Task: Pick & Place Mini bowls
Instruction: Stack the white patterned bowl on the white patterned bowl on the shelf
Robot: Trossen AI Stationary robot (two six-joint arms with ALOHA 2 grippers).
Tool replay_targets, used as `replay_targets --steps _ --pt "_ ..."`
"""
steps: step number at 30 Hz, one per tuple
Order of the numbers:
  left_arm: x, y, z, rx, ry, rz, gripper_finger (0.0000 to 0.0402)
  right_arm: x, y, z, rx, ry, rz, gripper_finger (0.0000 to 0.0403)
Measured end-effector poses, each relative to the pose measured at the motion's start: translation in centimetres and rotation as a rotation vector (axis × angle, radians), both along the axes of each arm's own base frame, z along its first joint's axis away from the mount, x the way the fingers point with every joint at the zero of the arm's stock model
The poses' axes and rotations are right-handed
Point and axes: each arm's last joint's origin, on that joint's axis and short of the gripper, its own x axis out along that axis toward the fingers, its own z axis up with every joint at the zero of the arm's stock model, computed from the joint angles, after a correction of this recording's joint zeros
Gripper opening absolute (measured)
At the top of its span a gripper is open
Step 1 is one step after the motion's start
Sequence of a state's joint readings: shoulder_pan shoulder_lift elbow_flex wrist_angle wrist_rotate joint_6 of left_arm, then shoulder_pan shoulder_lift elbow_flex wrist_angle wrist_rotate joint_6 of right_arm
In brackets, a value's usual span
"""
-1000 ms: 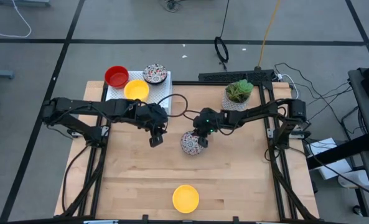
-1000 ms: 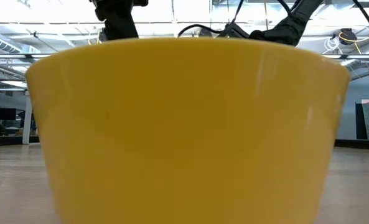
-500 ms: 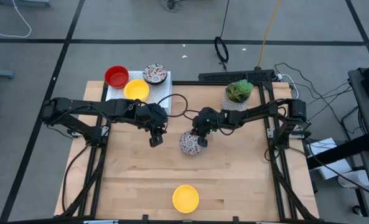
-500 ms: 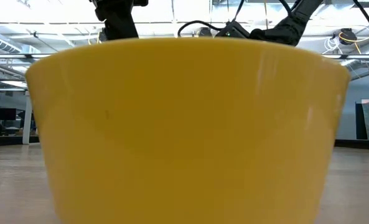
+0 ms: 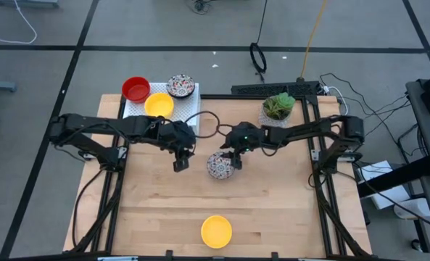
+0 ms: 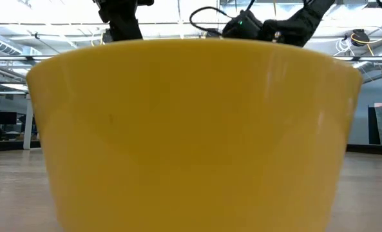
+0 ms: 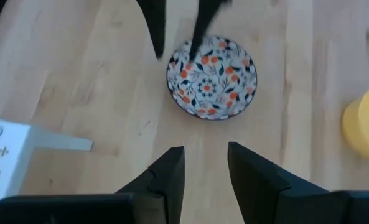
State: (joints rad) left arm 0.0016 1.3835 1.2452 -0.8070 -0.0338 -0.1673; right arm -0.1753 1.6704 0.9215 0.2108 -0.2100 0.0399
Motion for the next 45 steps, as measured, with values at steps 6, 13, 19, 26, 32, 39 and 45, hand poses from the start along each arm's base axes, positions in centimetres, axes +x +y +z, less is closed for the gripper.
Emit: replay_targets --steps 6,13,19,26,32,39,45 --pt "0.8 -1.1 -1.9 0.128 -0.073 -0.204 0.0124 -2.6 0.5 3.4 0.015 0.021 -0.005 0.0168" --pt "1.9 -2.2 -4.0 0.194 -0.242 -0.294 0.0124 -5.6 2.2 5.1 0.041 0.009 0.014 0.0160" --pt "2.7 -2.4 -5.4 0.165 -0.262 -0.282 0.0125 -8.2 3.5 5.2 0.094 -0.010 0.010 0.0160" --pt "4.5 -3.8 -8.4 0.123 -0.224 -0.369 0.0177 -9.9 4.5 4.6 0.152 -0.026 0.002 0.0160" --pt "6.4 -5.6 -11.5 0.210 -0.221 -0.522 0.0237 -10.9 4.8 3.4 0.124 0.009 -0.052 0.0160" --pt "7.6 -6.3 -15.2 0.315 -0.161 -0.617 0.0254 -11.4 5.0 2.1 0.095 0.034 -0.080 0.0160" --pt "8.3 -5.4 -16.1 0.439 -0.121 -0.468 0.0220 -11.6 5.0 1.6 0.096 0.057 -0.084 0.0160"
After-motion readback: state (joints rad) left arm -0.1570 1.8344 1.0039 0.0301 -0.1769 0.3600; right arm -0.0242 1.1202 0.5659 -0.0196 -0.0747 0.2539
